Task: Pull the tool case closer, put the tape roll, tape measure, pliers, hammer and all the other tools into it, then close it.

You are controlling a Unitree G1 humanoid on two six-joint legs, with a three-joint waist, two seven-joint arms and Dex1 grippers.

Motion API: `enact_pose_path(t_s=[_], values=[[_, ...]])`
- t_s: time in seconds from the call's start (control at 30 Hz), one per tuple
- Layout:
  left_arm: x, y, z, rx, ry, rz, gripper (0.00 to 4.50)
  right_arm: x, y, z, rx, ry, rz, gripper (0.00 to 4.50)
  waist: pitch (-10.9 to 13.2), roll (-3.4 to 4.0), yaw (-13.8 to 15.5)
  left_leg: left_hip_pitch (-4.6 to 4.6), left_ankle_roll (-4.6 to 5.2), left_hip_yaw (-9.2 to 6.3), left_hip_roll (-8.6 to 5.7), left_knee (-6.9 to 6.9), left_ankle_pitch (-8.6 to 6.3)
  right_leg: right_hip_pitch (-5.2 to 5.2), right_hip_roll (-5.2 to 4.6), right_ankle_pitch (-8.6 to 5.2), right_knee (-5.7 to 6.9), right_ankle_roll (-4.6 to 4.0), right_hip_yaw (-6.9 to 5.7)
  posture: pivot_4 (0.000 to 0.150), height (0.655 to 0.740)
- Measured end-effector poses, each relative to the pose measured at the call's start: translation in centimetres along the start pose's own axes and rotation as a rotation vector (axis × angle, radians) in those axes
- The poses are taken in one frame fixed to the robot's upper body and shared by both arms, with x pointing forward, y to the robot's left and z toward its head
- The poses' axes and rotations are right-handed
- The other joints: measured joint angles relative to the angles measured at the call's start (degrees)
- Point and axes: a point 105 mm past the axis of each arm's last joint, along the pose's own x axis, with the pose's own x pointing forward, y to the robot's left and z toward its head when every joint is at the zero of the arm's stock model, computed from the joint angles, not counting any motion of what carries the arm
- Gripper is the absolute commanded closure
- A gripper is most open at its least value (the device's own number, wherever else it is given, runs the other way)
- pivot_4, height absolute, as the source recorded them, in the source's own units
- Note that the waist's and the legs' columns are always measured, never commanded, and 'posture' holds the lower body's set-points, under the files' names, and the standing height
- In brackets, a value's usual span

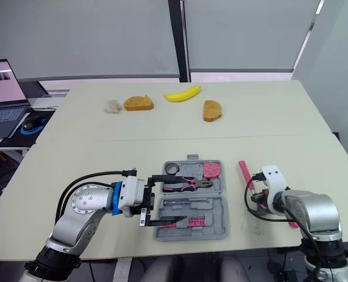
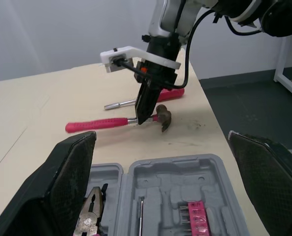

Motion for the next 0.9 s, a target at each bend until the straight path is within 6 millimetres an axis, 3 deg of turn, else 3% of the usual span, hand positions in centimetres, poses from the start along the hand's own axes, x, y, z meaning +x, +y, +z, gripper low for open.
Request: enact_pose_path(t_s=[0.13, 0.2, 0.33, 0.53, 0.67, 0.77, 0.9], values=[[0.1, 0.1, -0.2, 0.004, 0.013, -0.003, 0.00, 0.8, 0.6, 0.2, 0.013, -0.020, -0.002, 4.29, -0.03, -0.05, -0.09, 0.04, 0.00, 0.00, 0.01, 0.02, 0.00, 0.03, 0.01, 0.01, 0.02, 0.00, 0.00, 0.150, 0.7400], [0.2, 0.2, -0.1, 0.007, 0.012, -0.004, 0.00, 1.0, 0.9, 0.3, 0.023, -0.037, -0.002, 3.57, -0.04, -0.06, -0.27, 0.06, 0.00, 0.01, 0.03, 0.02, 0.00, 0.04, 0.04, 0.01, 0.04, 0.00, 0.02, 0.150, 0.7400], [0.2, 0.3, -0.1, 0.010, 0.010, -0.004, 0.00, 0.8, 1.0, 0.6, 0.029, -0.055, 0.000, 2.74, -0.04, -0.04, -0.65, 0.03, 0.01, -0.02, 0.04, 0.01, 0.00, 0.00, 0.07, 0.00, 0.06, 0.00, 0.01, 0.150, 0.7400], [-0.1, 0.2, -0.1, -0.029, 0.005, -0.001, 0.00, -2.7, 0.7, 2.3, -0.024, -0.196, 0.017, 1.27, -0.04, -0.04, -0.68, 0.01, 0.02, -0.03, 0.02, 0.01, 0.00, 0.01, 0.06, 0.00, 0.00, 0.00, 0.02, 0.150, 0.7400], [-1.1, -0.1, -0.2, -0.057, 0.023, -0.005, 0.00, -3.5, 0.4, 0.5, -0.203, -0.264, 0.012, 0.03, -0.05, -0.04, -0.58, 0.02, 0.02, -0.06, 0.02, 0.00, 0.00, 0.04, 0.07, -0.02, -0.01, 0.03, -0.01, 0.150, 0.7400], [-1.3, -0.2, -0.3, -0.058, 0.027, -0.007, 0.00, -2.8, 0.9, -0.7, -0.233, -0.309, 0.016, 0.03, -0.05, -0.04, -0.71, 0.06, 0.01, -0.03, 0.03, 0.02, 0.00, 0.05, 0.07, -0.02, 0.03, 0.03, 0.02, 0.150, 0.7400], [-1.3, 0.0, -0.1, -0.050, 0.026, -0.009, 0.00, -1.9, 1.7, -0.7, -0.239, -0.380, 0.008, 0.03, -0.05, -0.04, -1.22, 0.10, 0.01, -0.04, 0.08, 0.01, 0.00, 0.06, 0.12, -0.01, 0.06, 0.03, 0.02, 0.150, 0.7400]])
